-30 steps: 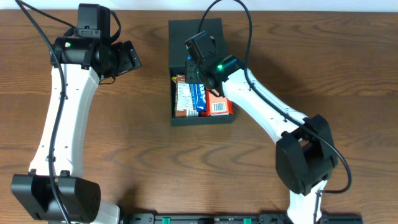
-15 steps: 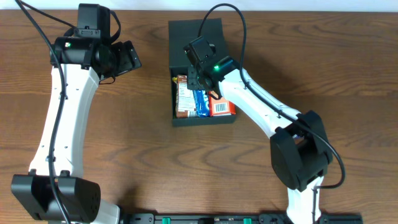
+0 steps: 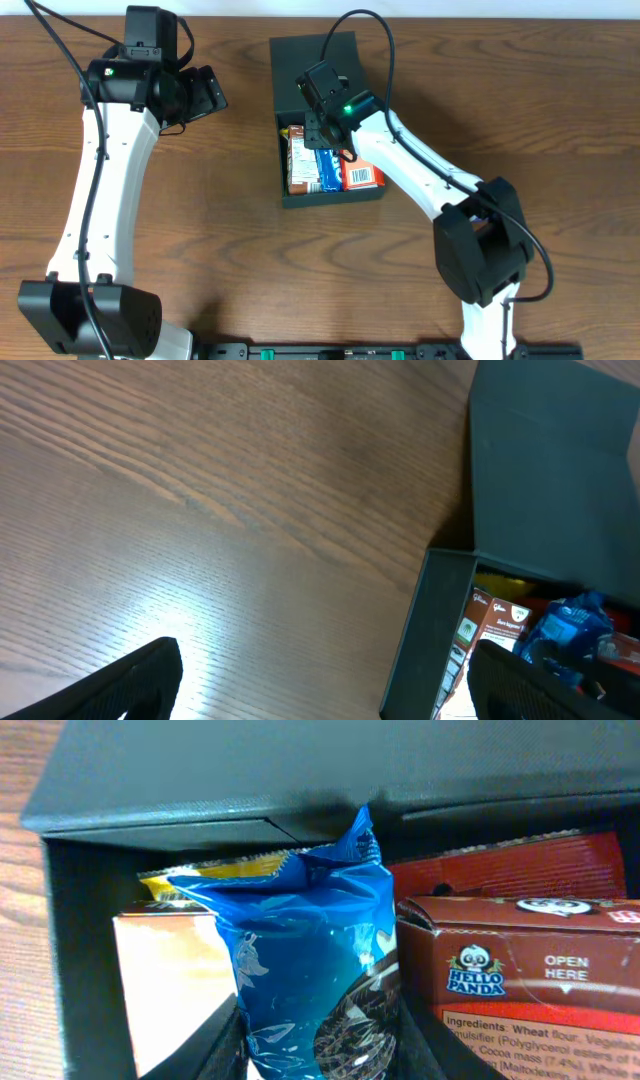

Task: Pack container
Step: 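Lower the Oreo pack into the black box and release it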

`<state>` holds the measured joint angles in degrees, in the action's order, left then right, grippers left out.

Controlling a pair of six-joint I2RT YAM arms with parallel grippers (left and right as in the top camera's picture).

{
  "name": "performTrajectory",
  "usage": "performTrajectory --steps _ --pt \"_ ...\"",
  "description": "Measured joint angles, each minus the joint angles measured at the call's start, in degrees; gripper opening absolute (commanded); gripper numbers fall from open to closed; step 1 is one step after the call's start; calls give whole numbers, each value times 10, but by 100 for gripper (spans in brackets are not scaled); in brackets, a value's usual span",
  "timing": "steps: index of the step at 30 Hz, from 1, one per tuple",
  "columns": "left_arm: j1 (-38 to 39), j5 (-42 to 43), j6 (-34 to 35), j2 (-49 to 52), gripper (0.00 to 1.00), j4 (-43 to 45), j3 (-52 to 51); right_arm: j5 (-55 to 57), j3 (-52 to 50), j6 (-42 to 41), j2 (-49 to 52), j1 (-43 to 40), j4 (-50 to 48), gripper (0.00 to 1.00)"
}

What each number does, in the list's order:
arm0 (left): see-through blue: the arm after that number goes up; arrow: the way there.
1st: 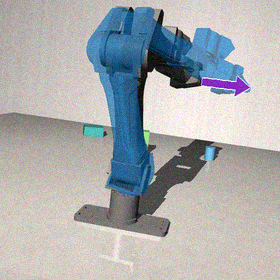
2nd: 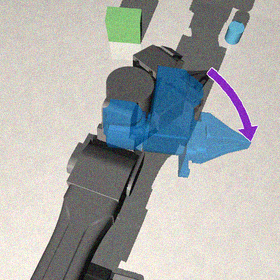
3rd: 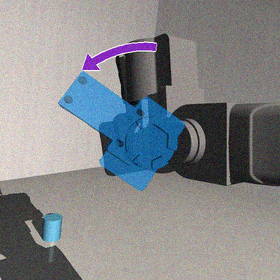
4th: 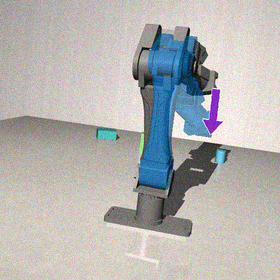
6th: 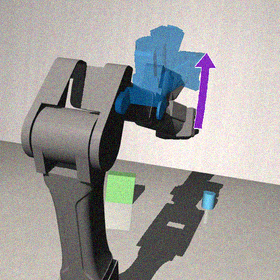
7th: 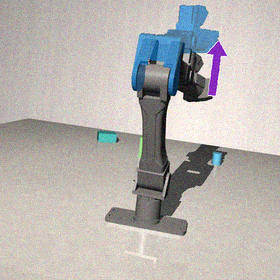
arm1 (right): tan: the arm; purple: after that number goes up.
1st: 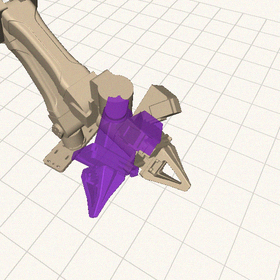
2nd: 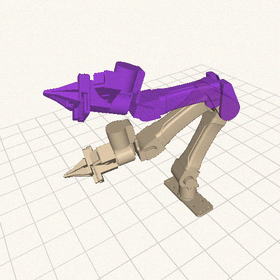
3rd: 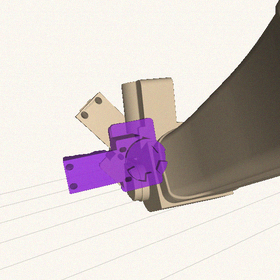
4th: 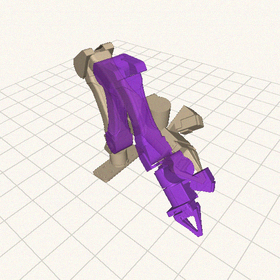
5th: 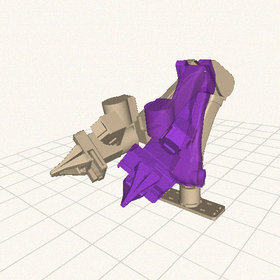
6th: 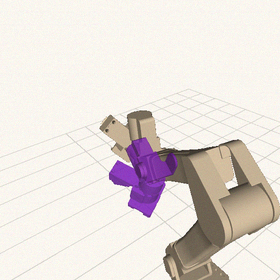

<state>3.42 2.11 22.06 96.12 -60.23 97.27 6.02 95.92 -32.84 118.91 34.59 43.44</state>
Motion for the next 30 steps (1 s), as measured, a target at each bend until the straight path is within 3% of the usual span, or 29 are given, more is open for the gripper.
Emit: performTrajectory --steps 1,2,4,8,10,11,12,14,15,21,30 --pt "0 0 0 0 92 0 0 0 0 0 1 0 -1 48" --pt "0 0 0 0 93 0 0 0 0 1 2 0 -2 55" --pt "0 0 0 0 92 0 0 -1 1 8 3 0 -2 57" --pt "0 0 0 0 93 -1 0 0 30 43 3 1 4 80" --pt "0 0 0 0 93 -1 0 1 61 62 2 1 3 81" --pt "0 0 0 0 93 -1 0 1 75 71 -1 1 2 79" --pt "0 0 0 0 93 0 0 2 90 85 -6 1 2 65" --pt "0 0 0 0 93 -1 0 2 115 113 -21 1 5 9" --pt "0 0 0 0 93 -1 0 2 125 121 -33 1 7 2" --pt "0 0 0 0 93 0 0 2 141 147 -85 -4 46 2" --pt "0 0 0 0 93 2 0 -22 92 160 15 -7 12 2"
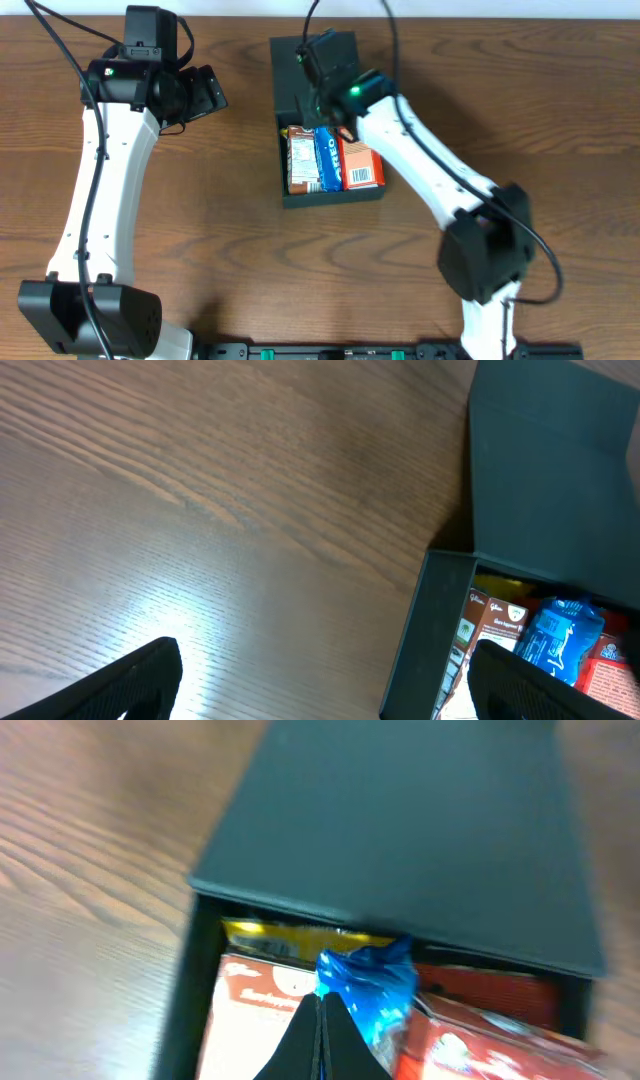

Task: Pack container
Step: 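Lower the Oreo pack into the black box and release it, then press the Oreo pack down into the box with the right gripper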

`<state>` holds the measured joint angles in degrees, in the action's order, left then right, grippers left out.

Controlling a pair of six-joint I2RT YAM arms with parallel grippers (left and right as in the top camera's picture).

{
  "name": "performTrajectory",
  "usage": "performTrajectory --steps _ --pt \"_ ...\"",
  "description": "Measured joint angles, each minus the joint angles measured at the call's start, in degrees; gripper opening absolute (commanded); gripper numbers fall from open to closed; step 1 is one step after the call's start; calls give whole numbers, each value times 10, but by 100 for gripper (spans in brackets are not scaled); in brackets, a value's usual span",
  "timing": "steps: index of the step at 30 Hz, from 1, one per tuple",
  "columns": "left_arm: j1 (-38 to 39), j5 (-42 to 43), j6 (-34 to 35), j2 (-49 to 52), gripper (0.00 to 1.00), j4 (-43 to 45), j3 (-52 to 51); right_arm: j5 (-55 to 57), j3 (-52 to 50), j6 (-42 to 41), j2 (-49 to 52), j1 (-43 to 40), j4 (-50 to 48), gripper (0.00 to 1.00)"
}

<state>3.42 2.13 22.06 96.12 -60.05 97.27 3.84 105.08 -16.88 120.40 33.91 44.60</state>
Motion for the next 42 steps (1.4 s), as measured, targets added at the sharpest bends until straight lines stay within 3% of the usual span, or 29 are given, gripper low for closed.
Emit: performTrajectory --steps 14,42 --pt "0 0 0 0 93 -1 0 -15 -3 24 34 -11 -17 2" --pt "0 0 0 0 93 -4 0 -35 24 42 33 0 78 1"
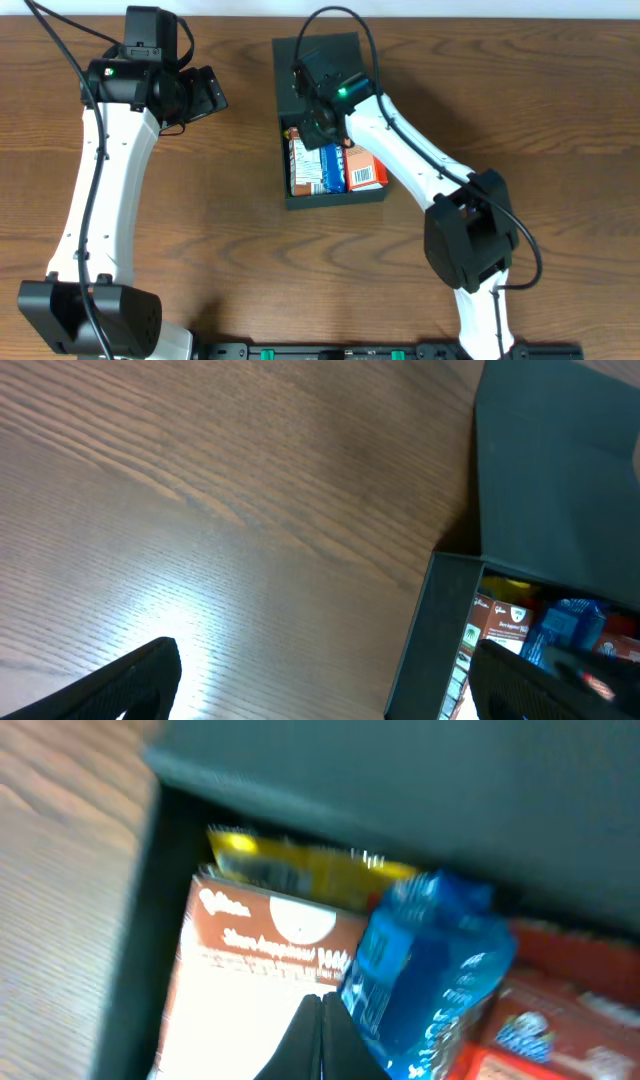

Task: Pack container
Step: 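Press the Oreo pack down into the box with the right gripper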

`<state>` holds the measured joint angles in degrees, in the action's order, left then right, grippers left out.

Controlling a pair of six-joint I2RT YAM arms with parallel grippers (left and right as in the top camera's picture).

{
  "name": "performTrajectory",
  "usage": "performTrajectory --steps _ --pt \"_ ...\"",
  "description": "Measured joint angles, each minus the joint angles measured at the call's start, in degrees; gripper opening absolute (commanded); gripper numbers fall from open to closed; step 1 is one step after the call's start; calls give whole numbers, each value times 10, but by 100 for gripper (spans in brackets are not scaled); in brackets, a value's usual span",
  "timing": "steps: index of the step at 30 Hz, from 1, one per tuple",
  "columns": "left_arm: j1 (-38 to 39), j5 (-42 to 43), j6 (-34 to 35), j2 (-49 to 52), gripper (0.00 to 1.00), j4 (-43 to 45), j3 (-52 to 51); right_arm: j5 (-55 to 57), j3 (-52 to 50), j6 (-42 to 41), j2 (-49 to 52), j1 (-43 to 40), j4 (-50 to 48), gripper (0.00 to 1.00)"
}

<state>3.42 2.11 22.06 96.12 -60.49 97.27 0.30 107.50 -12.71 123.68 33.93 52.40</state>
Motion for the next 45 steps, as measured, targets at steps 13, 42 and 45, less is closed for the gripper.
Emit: performTrajectory --steps 13,42,45 --pt "0 0 0 0 93 0 0 11 25 8 -37 -58 0 2" --pt "0 0 0 0 93 1 0 -3 32 10 29 -56 -21 2" --pt "0 0 0 0 93 1 0 -5 46 10 29 -56 -21 2"
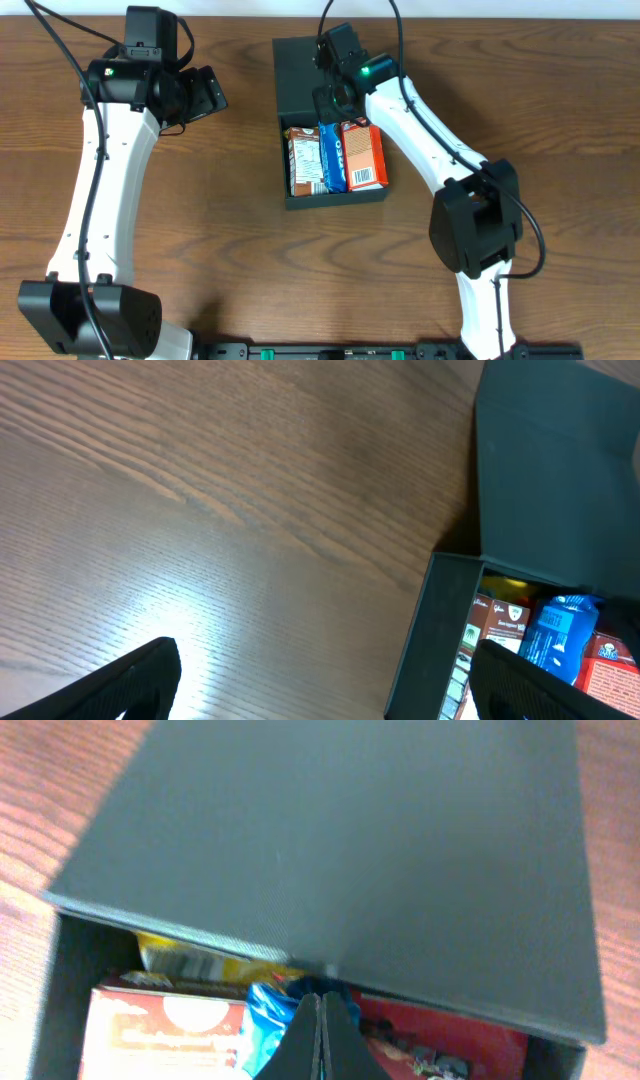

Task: Pack container
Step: 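Press the Oreo pack down into the box with the right gripper, then move the right gripper to the blue Eclipse mints tin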

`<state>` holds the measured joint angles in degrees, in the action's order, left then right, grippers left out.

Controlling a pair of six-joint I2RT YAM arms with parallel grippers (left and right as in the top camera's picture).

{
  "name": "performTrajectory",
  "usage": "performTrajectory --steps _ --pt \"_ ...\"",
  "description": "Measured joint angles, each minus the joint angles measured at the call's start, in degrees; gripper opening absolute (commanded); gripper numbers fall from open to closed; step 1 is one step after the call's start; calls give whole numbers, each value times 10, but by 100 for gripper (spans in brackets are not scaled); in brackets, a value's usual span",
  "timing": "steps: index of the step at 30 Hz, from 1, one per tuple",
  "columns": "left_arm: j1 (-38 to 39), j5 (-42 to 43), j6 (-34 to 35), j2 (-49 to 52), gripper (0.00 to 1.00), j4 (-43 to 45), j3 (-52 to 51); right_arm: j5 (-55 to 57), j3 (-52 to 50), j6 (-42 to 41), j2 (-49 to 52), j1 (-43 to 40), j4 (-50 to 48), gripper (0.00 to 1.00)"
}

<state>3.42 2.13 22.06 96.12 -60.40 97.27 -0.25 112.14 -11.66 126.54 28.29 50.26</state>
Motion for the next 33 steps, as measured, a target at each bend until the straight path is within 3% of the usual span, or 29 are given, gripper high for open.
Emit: performTrajectory --steps 28,33 --pt "0 0 0 0 93 3 0 -28 8 4 21 1 1 2" --pt "0 0 0 0 93 3 0 -25 45 19 20 -2 43 1"
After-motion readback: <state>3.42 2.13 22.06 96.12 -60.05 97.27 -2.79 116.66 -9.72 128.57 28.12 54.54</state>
